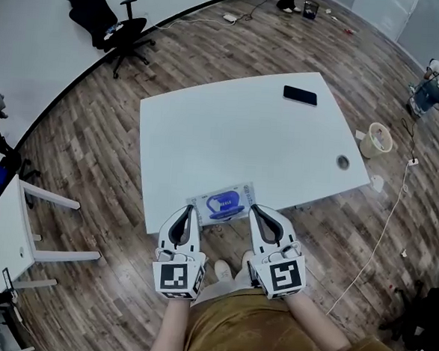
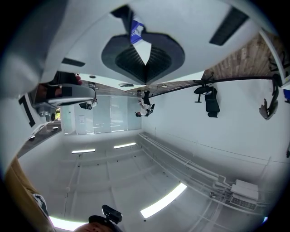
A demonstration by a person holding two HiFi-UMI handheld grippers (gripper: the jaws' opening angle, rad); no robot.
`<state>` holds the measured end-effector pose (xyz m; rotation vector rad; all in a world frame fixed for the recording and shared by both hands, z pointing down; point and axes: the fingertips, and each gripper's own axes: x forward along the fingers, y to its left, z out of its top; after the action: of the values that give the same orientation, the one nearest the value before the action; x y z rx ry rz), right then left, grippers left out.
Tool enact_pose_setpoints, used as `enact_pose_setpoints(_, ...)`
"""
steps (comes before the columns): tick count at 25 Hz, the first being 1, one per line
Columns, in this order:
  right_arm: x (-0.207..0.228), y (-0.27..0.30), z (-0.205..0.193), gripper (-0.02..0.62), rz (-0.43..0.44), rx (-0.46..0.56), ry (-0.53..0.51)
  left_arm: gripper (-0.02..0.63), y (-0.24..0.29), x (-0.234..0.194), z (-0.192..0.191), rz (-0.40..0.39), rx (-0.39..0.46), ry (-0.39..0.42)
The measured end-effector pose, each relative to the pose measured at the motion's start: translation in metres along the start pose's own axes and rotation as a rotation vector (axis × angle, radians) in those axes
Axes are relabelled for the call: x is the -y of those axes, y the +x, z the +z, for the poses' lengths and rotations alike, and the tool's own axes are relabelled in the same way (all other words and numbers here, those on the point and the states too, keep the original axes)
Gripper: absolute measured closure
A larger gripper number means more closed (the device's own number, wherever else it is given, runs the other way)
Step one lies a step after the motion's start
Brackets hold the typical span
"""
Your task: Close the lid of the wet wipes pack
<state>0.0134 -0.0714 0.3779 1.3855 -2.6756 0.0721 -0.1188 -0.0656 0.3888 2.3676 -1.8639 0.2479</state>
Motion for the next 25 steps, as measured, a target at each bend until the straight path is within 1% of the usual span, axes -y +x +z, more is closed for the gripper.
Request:
enact_pose_setpoints(5, -0.002, 0.003, -0.012, 0.587, 0.017, -0.033, 0.004, 0.614, 0.005, 0.003, -0.018, -0.009, -0.038, -0.023)
enact_pose_setpoints(16, -0.006, 0.014, -0.034, 0.588, 0.05, -0.085, -0.01, 0.613, 0.011, 0.011, -0.043, -0.024, -0.099, -0.026)
enact_pose_setpoints(20, -0.004, 0.02, -0.045, 0.588, 0.056, -0.091, -0.019, 0.614, 0.017, 0.016, -0.058, -0.042, -0.136, -0.007)
enact_pose_setpoints(25, -0.002, 0.026, -0.055, 0.587, 0.055, -0.12, 0.004, 0.614, 0.021, 0.018, -0.074, -0.054, -0.173, -0.016)
